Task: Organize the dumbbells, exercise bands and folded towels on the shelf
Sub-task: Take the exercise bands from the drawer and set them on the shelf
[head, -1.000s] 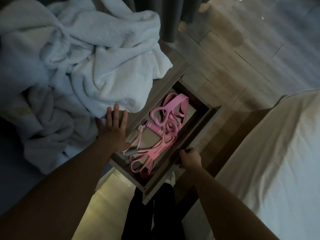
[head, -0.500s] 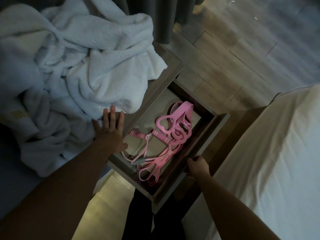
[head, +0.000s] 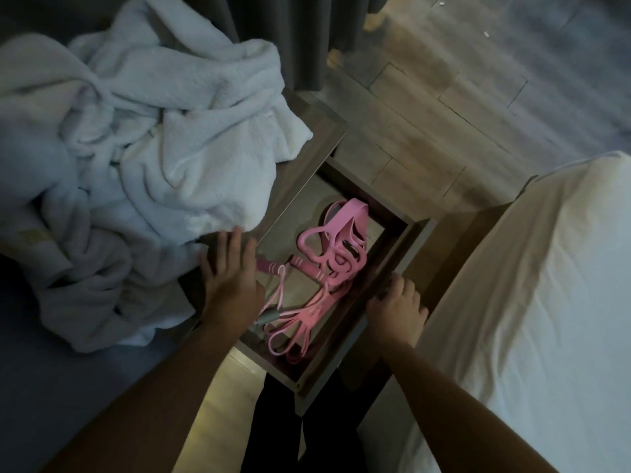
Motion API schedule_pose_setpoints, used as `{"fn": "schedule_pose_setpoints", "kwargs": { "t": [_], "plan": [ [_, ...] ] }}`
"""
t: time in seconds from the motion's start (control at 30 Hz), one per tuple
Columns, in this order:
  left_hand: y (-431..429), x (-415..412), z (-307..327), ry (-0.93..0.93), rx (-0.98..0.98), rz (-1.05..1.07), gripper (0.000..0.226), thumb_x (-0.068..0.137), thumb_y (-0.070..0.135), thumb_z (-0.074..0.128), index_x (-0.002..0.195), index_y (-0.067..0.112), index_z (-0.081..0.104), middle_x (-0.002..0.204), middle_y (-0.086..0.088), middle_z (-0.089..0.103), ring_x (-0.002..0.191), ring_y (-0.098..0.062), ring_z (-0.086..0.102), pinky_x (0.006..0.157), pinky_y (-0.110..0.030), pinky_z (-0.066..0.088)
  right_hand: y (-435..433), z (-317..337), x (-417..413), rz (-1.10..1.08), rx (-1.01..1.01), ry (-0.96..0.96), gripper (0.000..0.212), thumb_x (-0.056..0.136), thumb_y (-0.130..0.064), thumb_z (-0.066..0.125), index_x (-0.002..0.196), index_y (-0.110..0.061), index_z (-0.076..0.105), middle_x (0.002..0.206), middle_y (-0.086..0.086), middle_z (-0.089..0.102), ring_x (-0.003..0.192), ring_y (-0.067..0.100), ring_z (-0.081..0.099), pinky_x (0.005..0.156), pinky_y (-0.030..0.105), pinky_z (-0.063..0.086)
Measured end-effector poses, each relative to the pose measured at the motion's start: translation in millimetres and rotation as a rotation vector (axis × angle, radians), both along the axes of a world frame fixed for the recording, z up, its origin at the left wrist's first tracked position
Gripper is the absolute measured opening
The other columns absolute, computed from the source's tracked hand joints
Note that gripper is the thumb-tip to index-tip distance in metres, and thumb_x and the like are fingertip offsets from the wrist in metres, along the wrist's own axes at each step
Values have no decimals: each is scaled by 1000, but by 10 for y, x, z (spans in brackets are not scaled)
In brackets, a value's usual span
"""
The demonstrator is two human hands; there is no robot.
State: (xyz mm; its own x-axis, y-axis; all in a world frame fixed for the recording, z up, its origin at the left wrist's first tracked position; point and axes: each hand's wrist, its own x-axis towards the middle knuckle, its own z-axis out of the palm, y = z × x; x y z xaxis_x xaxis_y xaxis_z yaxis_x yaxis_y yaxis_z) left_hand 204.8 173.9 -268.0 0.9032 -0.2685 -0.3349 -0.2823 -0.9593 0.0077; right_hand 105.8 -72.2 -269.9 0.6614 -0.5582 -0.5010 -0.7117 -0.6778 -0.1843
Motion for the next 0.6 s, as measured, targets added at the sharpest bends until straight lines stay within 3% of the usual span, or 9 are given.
{"fn": "schedule_pose_setpoints", "kwargs": {
  "t": [0.07,0.13,0.23,0.33,0.43,0.53,0.6],
  "plan": [
    [-230,-33,27,38,-70,-93,58,83,32,57,138,16,49,151,-12,40,145,-30,26,115,-58,18,-56,4,162,200,-21,-78,46,93,-31,54,137,-21,44,136,2,48,126,20,46,107,43,37],
    [-472,22,-35,90,-112,-135,48,84,31,62,130,19,54,142,-6,50,139,-25,36,115,-55,23,-72,-61,374,224,80,-111,35,95,-27,53,129,-19,51,127,2,54,115,17,53,100,36,45],
    [-777,184,-248,150,-157,-129,47,87,32,61,131,18,53,140,-2,50,138,-21,36,119,-52,9,-62,-253,703,115,253,-44,32,95,-22,55,127,-16,53,126,3,54,107,16,57,91,32,52],
    [-1014,333,-466,89,-179,-162,46,80,23,66,123,9,61,130,-9,59,132,-26,46,120,-55,2,-82,-488,941,20,330,20,28,96,-12,52,124,-11,53,124,9,55,105,20,59,92,36,54],
    [-1193,411,-716,37,-232,-199,41,81,20,44,112,4,65,121,-15,64,126,-32,52,118,-57,12,-137,-709,1031,45,309,55,29,96,-12,51,125,-4,52,119,13,58,104,24,60,92,37,53],
    [-1274,484,-912,107,-220,-145,63,83,33,18,115,5,63,120,-13,64,124,-31,52,114,-56,23,-169,-894,1037,48,305,65,27,97,-12,50,123,-3,53,116,13,60,102,25,61,91,35,53],
    [-1261,512,-1021,186,-185,-77,57,87,33,25,126,7,57,127,-12,60,125,-29,49,111,-52,25,-160,-982,1020,49,299,60,23,98,-12,49,120,-6,53,112,11,62,98,23,63,89,37,55]
  ]
}}
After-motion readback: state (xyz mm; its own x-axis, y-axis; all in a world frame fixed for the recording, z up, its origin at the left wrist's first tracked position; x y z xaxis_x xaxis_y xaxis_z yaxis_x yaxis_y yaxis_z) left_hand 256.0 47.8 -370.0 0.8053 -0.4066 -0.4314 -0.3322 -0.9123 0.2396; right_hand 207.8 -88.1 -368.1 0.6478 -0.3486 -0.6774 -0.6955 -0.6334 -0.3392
